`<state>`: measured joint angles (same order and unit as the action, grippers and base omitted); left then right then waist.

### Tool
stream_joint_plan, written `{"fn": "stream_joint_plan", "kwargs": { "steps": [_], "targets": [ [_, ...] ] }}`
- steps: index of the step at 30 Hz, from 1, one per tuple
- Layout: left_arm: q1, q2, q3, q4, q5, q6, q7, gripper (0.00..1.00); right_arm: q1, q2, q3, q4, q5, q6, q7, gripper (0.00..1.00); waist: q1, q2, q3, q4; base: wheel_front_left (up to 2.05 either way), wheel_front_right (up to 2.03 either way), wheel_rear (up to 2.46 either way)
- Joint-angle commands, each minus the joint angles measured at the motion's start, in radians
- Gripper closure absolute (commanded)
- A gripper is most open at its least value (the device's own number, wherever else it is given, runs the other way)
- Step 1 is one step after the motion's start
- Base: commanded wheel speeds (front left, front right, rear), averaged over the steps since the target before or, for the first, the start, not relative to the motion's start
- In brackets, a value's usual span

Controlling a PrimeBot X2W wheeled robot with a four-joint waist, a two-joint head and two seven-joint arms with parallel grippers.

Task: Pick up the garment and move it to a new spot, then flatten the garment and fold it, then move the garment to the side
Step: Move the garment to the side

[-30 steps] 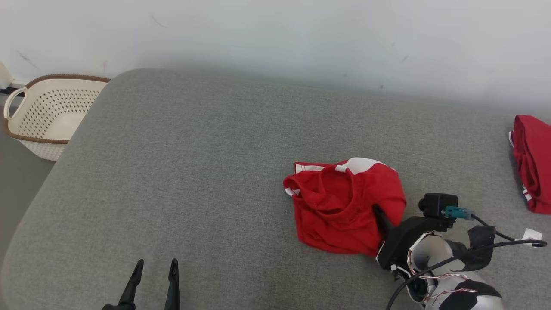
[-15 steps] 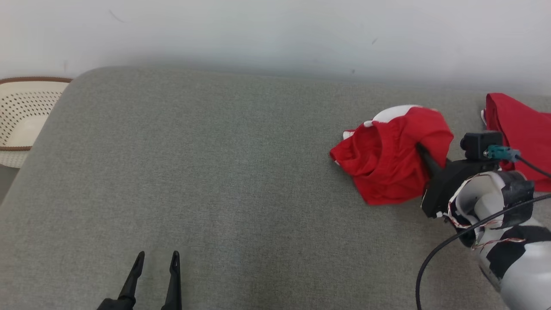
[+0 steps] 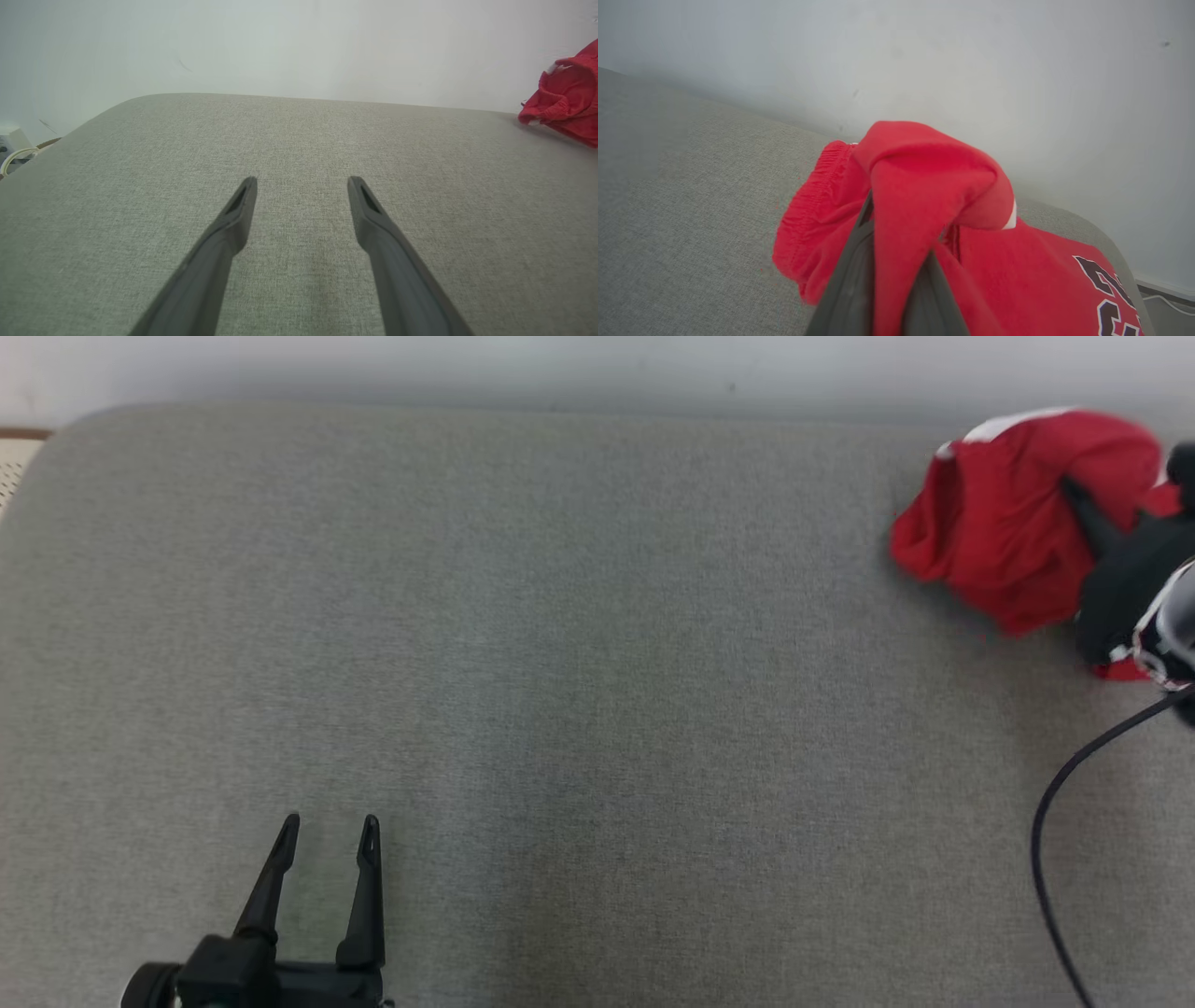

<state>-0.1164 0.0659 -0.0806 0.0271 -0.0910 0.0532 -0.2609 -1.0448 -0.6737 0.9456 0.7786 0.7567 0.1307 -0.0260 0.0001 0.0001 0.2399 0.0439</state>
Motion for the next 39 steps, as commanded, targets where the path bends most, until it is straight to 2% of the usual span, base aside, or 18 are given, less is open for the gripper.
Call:
{"fn": "stream_joint_plan", "kwargs": {
  "steps": [1, 6, 18, 29, 36, 37, 38, 39],
  "targets": [
    [-0.015, 0.006, 0.002, -0.006, 0.005, -0.004, -0.005, 0.00, -0.022, -0.017, 0.013, -0.010, 0.012, 0.000, 0.006, 1.00, -0.0001, -0.0001, 0.036, -0.024, 0.00, 0.00, 0.00],
    [-0.028, 0.012, 0.011, -0.018, 0.014, -0.008, -0.005, 0.00, -0.084, -0.076, 0.055, -0.046, 0.057, 0.000, 0.047, 1.00, -0.0001, -0.0001, 0.066, -0.045, 0.00, 0.00, 0.00],
    [-0.034, 0.024, 0.014, -0.048, 0.030, -0.013, -0.005, 0.00, -0.169, -0.215, 0.108, -0.045, 0.157, 0.000, 0.084, 1.00, -0.0001, -0.0001, 0.116, -0.068, 0.00, 0.00, 0.00],
    [-0.053, 0.037, 0.008, -0.053, 0.041, -0.020, -0.005, 0.00, -0.232, -0.287, 0.170, 0.008, 0.163, 0.000, 0.077, 1.00, -0.0001, -0.0001, 0.156, -0.077, 0.00, 0.00, 0.00],
    [-0.057, 0.045, 0.011, -0.059, 0.040, -0.019, -0.005, 0.00, -0.255, -0.293, 0.206, 0.055, 0.155, 0.000, 0.058, 1.00, -0.0001, -0.0001, 0.175, -0.071, 0.00, 0.00, 0.00],
    [-0.058, 0.046, 0.012, -0.058, 0.039, -0.019, -0.005, 0.00, -0.259, -0.291, 0.211, 0.063, 0.150, 0.000, 0.055, 0.93, -0.0001, -0.0001, 0.176, -0.070, 0.00, 0.00, 0.00],
    [-0.060, 0.049, 0.014, -0.056, 0.038, -0.019, -0.005, 0.00, -0.268, -0.286, 0.221, 0.076, 0.141, 0.000, 0.047, 0.02, -0.0001, -0.0001, 0.177, -0.069, 0.00, 0.00, 0.00],
    [-0.061, 0.050, 0.014, -0.054, 0.037, -0.019, -0.005, 0.00, -0.269, -0.283, 0.225, 0.087, 0.137, 0.000, 0.045, 0.00, -0.0001, -0.0001, 0.178, -0.069, 0.00, 0.00, 0.00]
  ]
}}
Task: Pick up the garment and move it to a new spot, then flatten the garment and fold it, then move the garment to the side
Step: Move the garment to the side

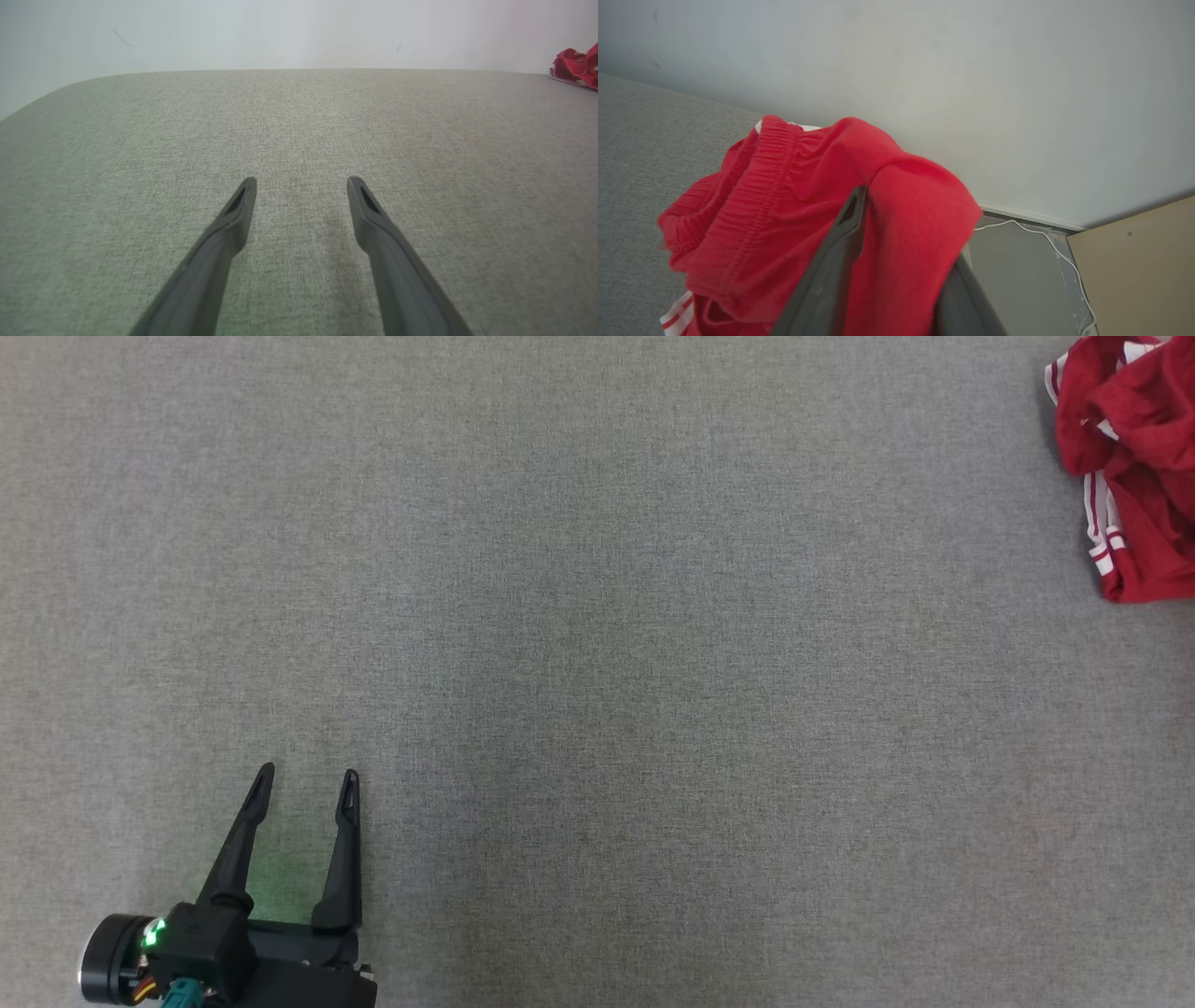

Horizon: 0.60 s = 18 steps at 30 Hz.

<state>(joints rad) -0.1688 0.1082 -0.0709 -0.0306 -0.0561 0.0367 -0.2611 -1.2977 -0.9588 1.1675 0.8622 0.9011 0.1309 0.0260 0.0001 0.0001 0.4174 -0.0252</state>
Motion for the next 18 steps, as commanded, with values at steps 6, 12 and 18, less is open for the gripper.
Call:
{"fn": "stream_joint_plan", "kwargs": {
  "steps": [6, 12, 18],
  "targets": [
    [-0.012, 0.006, 0.003, 0.012, 0.002, 0.005, -0.005, 0.00, -0.032, 0.020, 0.027, 0.061, -0.019, 0.000, -0.001, 0.00, -0.0001, -0.0001, -0.003, -0.002, 0.00, 0.00, 0.00],
    [-0.013, 0.004, 0.003, 0.019, -0.002, 0.008, -0.005, 0.00, -0.069, 0.028, 0.041, 0.150, -0.072, 0.000, -0.017, 0.00, -0.0001, -0.0001, -0.016, -0.008, 0.00, 0.00, 0.00],
    [-0.005, -0.002, 0.001, 0.022, -0.010, 0.009, -0.005, 0.00, -0.093, 0.075, 0.014, 0.232, -0.086, 0.000, -0.067, 0.00, -0.0001, -0.0001, -0.041, -0.014, 0.00, 0.00, 0.00]
  ]
}}
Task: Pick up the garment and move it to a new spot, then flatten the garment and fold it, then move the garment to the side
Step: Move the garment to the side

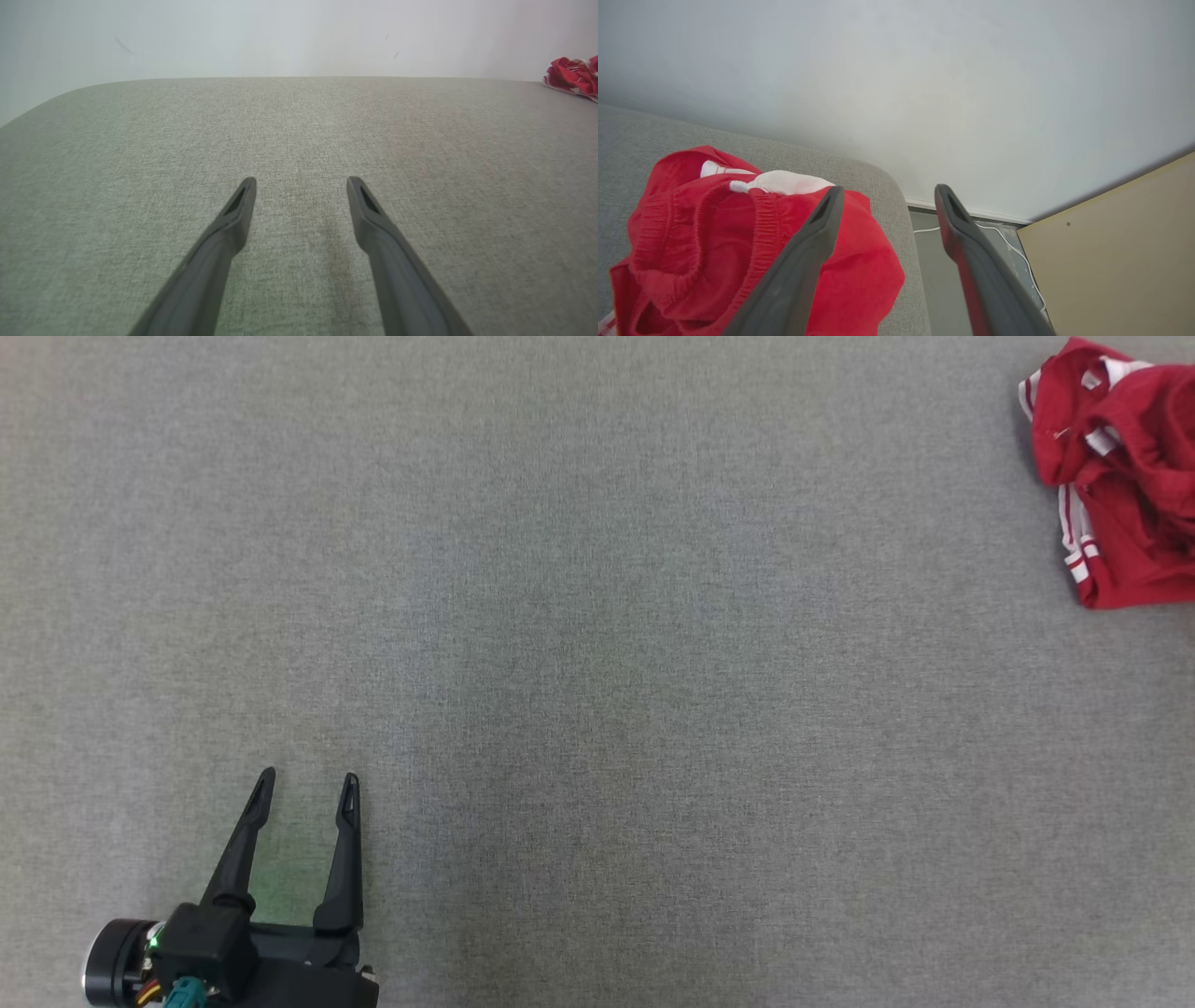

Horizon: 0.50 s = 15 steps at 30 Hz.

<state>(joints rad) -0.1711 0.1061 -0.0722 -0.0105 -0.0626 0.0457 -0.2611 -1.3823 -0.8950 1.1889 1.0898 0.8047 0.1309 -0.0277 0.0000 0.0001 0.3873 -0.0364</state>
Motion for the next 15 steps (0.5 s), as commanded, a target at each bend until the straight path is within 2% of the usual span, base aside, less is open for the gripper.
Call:
{"fn": "stream_joint_plan", "kwargs": {
  "steps": [1, 10, 15],
  "targets": [
    [-0.001, -0.001, 0.003, 0.003, -0.005, 0.001, -0.005, 0.00, -0.006, 0.018, -0.017, 0.010, 0.020, 0.000, -0.029, 0.00, 0.0000, -0.0001, -0.017, -0.003, 0.00, 0.00, 0.00],
    [0.039, -0.013, 0.018, -0.004, -0.026, 0.009, -0.005, 0.00, 0.082, 0.084, -0.123, -0.014, 0.141, 0.000, -0.201, 0.00, 0.0000, -0.0001, -0.097, -0.009, 0.00, 0.00, 0.00],
    [0.074, -0.022, 0.034, -0.012, -0.039, 0.018, -0.005, 0.00, 0.142, 0.111, -0.195, -0.085, 0.173, 0.000, -0.237, 0.00, 0.0000, -0.0001, -0.155, -0.014, 0.00, 0.00, 0.00]
  ]
}}
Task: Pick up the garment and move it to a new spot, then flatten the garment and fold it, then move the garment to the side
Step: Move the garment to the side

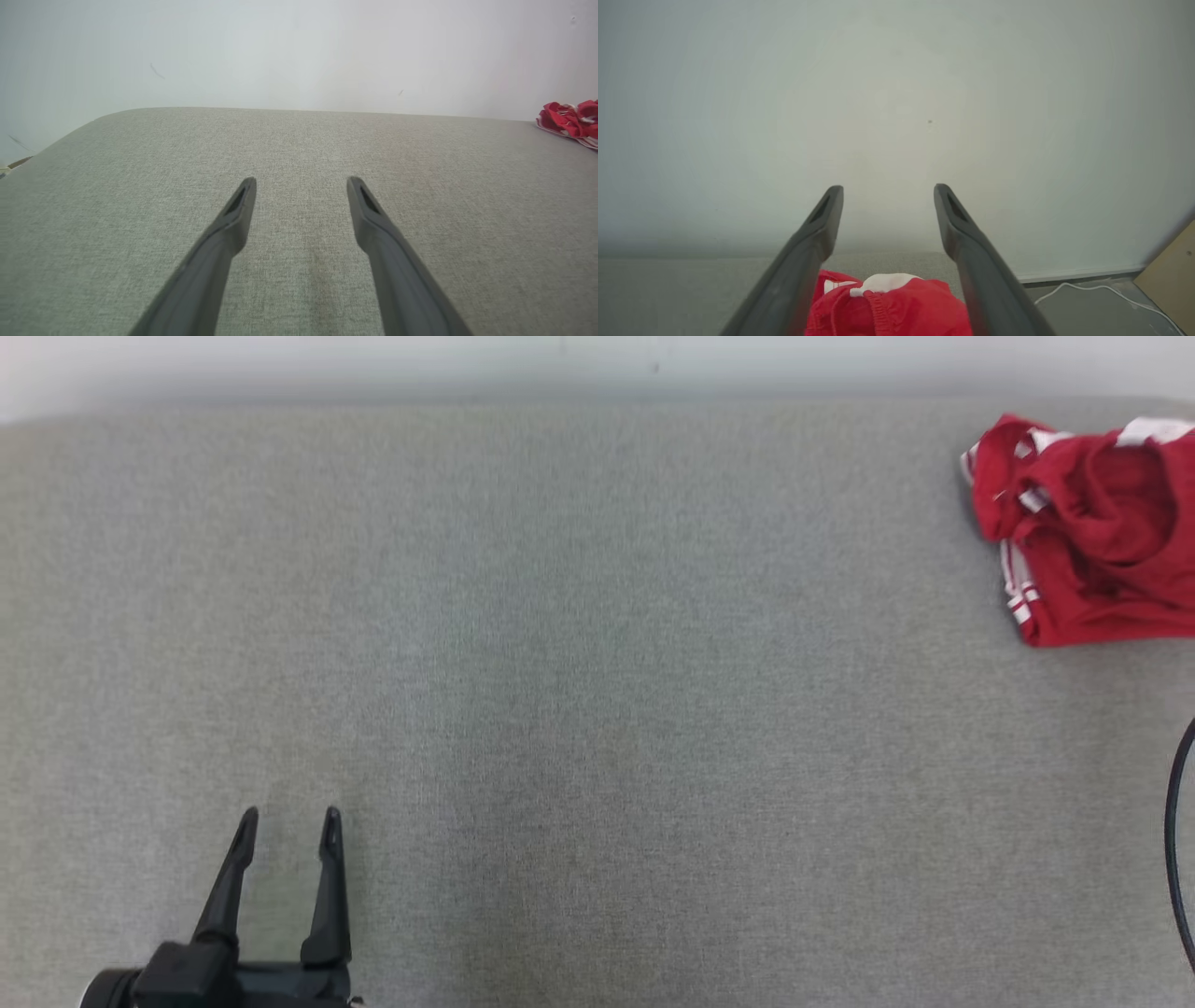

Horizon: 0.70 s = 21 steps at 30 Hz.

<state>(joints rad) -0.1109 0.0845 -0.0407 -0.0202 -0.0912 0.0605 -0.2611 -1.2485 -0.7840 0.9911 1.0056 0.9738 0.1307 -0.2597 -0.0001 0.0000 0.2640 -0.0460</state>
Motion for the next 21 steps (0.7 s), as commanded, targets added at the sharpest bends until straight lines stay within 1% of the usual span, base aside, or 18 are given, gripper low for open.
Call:
{"fn": "stream_joint_plan", "kwargs": {
  "steps": [1, 4, 9, 16, 21],
  "targets": [
    [0.020, -0.001, 0.008, -0.004, -0.013, 0.003, -0.005, 0.00, 0.012, 0.002, -0.025, -0.032, -0.007, 0.000, -0.006, 0.00, 0.0001, 0.0000, -0.041, -0.006, 0.00, 0.00, 0.00],
    [0.039, -0.004, 0.021, -0.010, -0.016, 0.007, -0.005, 0.00, 0.081, 0.010, -0.131, -0.117, -0.052, 0.000, -0.005, 0.00, 0.0001, 0.0000, -0.068, -0.007, 0.00, 0.00, 0.00],
    [0.067, -0.007, 0.042, -0.026, -0.020, 0.010, -0.005, 0.00, 0.235, 0.066, -0.336, -0.255, -0.165, 0.000, -0.004, 0.00, 0.0001, 0.0000, -0.110, -0.006, 0.00, 0.00, 0.00],
    [0.106, -0.012, 0.059, -0.039, -0.020, 0.017, -0.005, 0.00, 0.502, 0.203, -0.602, -0.448, -0.343, 0.000, -0.005, 0.00, 0.0001, 0.0000, -0.168, 0.002, 0.00, 0.00, 0.00],
    [0.128, -0.015, 0.057, -0.039, -0.014, 0.015, -0.005, 0.00, 0.690, 0.300, -0.732, -0.582, -0.462, 0.000, -0.005, 0.00, 0.0001, 0.0000, -0.207, 0.019, 0.00, 0.00, 0.00]
  ]
}}
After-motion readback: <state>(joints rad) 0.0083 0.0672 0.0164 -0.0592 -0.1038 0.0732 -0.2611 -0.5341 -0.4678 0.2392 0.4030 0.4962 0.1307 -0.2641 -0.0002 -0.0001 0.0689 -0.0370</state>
